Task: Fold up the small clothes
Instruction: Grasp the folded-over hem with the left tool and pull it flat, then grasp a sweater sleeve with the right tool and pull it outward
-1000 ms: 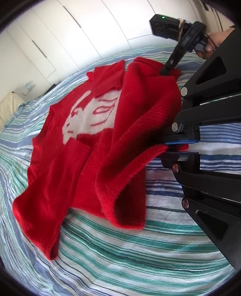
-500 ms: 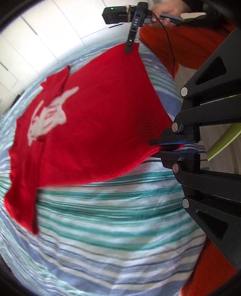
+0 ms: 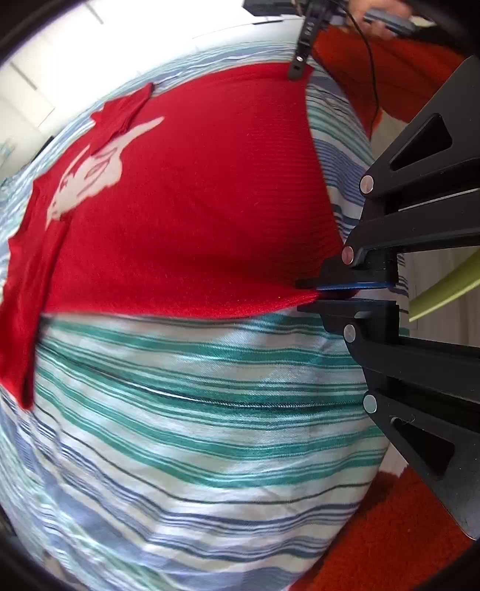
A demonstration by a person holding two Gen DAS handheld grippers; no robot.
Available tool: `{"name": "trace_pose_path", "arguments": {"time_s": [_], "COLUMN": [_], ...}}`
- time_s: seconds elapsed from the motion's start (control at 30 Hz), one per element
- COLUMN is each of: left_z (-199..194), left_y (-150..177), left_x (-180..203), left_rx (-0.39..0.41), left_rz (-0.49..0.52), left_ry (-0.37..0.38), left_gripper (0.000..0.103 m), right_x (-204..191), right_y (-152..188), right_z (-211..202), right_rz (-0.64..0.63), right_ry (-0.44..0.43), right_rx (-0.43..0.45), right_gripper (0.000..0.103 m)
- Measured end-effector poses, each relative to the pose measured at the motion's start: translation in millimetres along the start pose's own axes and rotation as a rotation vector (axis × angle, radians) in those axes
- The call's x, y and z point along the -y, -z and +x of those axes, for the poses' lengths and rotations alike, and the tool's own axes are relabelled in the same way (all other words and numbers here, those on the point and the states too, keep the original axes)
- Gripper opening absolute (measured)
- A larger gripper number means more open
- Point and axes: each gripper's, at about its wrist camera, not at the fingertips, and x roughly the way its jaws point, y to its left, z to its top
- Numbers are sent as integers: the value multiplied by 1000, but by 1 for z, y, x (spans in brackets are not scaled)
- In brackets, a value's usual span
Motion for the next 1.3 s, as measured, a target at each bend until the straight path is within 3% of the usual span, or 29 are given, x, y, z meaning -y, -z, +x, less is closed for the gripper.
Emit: {"name": "trace_pose_path", "arguments": {"time_s": [0.2,0.43,0.6,0.63,0.7,0.73,0.77,0.8,0.87,0.93,1.0,1.1,1.2,1.3], "left_z": [-11,15,15,11,3,0,-6,-16,-36,-60,-82,-98,-99,-101], "left_y": [3,-7,-7,-4,0,0,3,8,15,20,20,13,2,-3], "left_x": [2,9,12,11,11,12,11,9,4,-8,-21,-37,-42,-36], "left_rx": [32,-6,-4,-4,-14,-24,-28,-17,5,59,133,213,221,228], "left_rz": [6,15,14,16,27,34,36,36,40,9,-43,-125,-176,-187], "left_ry": [-18,-75,-61,-57,-66,-81,-109,-141,-155,-162,-170,-156,-133,-122], "left_gripper": [1,3,7,10,37,67,81,82,82,82,82,82,82,82], "right_x": [-7,-3,-5,1,6,7,8,9,10,3,-19,-57,-111,-144], "right_y": [1,-7,-5,-1,5,8,11,12,12,4,-12,-45,-89,-124], "right_z": [-10,13,6,3,-7,-14,-25,-36,-71,-112,-146,-161,-121,-58], "right_rz": [8,27,47,50,48,39,21,2,-69,-174,-293,-467,-699,-832], "right_ry": [14,50,0,-14,-17,-1,22,42,139,273,330,262,166,119], "right_rx": [23,6,30,33,18,2,-4,5,61,172,294,395,420,355], "right_gripper": [2,2,5,12,34,53,58,58,58,58,59,77,77,75]}}
